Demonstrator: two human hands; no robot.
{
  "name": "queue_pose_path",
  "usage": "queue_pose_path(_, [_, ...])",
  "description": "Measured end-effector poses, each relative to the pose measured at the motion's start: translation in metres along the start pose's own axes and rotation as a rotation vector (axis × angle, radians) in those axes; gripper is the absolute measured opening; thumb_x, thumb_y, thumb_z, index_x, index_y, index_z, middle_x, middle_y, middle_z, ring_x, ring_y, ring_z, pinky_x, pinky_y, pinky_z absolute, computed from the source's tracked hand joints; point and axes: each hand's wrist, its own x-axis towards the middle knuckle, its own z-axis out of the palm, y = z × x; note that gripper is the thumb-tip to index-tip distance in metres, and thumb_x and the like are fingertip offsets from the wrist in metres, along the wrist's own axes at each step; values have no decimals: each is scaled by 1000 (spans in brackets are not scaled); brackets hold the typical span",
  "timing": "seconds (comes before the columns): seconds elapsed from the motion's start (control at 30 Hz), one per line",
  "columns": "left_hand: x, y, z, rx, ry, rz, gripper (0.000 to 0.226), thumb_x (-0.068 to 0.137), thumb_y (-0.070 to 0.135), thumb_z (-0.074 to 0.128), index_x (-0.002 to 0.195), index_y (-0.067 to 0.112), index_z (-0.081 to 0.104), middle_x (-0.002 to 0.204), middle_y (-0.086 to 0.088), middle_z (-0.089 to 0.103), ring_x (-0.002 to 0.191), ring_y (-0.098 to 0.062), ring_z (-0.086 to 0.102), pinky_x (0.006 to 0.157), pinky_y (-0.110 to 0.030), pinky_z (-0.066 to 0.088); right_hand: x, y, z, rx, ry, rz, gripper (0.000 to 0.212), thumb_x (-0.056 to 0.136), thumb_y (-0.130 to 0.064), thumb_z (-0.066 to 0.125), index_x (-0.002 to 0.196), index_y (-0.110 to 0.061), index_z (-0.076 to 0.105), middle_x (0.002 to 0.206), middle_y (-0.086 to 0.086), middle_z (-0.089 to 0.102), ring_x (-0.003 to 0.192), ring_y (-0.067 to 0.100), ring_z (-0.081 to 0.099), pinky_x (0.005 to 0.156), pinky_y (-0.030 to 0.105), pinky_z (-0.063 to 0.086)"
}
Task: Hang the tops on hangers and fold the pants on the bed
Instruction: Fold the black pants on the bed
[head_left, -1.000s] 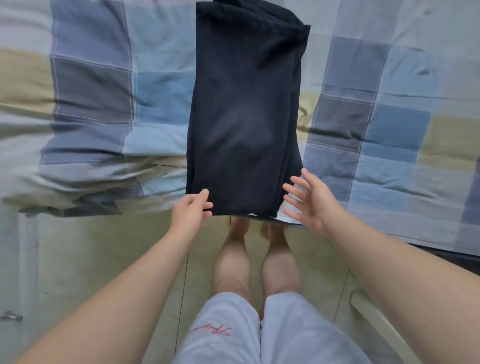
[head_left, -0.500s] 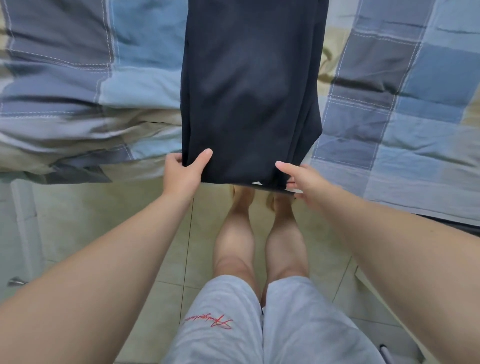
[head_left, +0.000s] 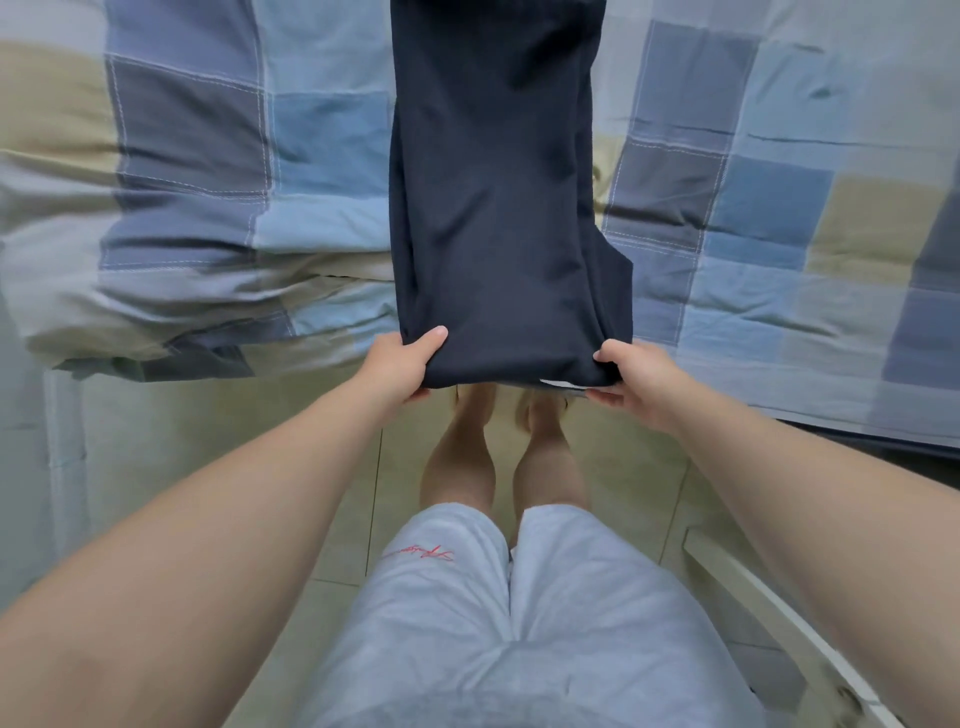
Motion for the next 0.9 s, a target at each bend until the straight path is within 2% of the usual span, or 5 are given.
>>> queue_pose_path(0.27, [-76,-2,25,16,-52,-143,28,91,42,70,99,18,58,99,-1,63,80,-19,63,56,-29,53,-90,8,-40,39,112,-72,17,92,-7,52,108,-12,57,101,8,67,76,26,69,66,34,56])
queue_pose_path(0.37, [-101,-3,36,25,-97,-202,35,90,38,72,108,13,57,99,-9,65,72,-23,62,52,-28,49,-119,20,-58,84,150,-72,11,93,-5,53,102,-9,57,99,11,67,76,29,68,68,36,57])
queue_pose_path(0.6, [-134,5,29,376,-100,-345,33,87,33,75,99,11,54,66,-7,55,25,-15,43,34,-13,29,-166,54,-76,85,109,33,13,89,-6,57,101,-11,56,101,13,67,76,32,68,69,37,59])
queue_pose_path(0.77, [-139,29,5,563,-163,-407,35,86,45,71,93,15,54,47,-2,51,31,-12,41,37,-16,24,-179,46,-69,47,70,31,15,87,-8,58,102,-11,56,81,8,67,54,25,67,64,34,57])
queue_pose_path(0.9, [-138,47,1,425,-105,-357,26,90,40,63,92,16,53,43,-2,51,29,-11,42,35,-15,26,-177,18,-64,106,59,-9,5,89,-9,57,92,-10,53,62,4,61,48,20,62,64,35,55])
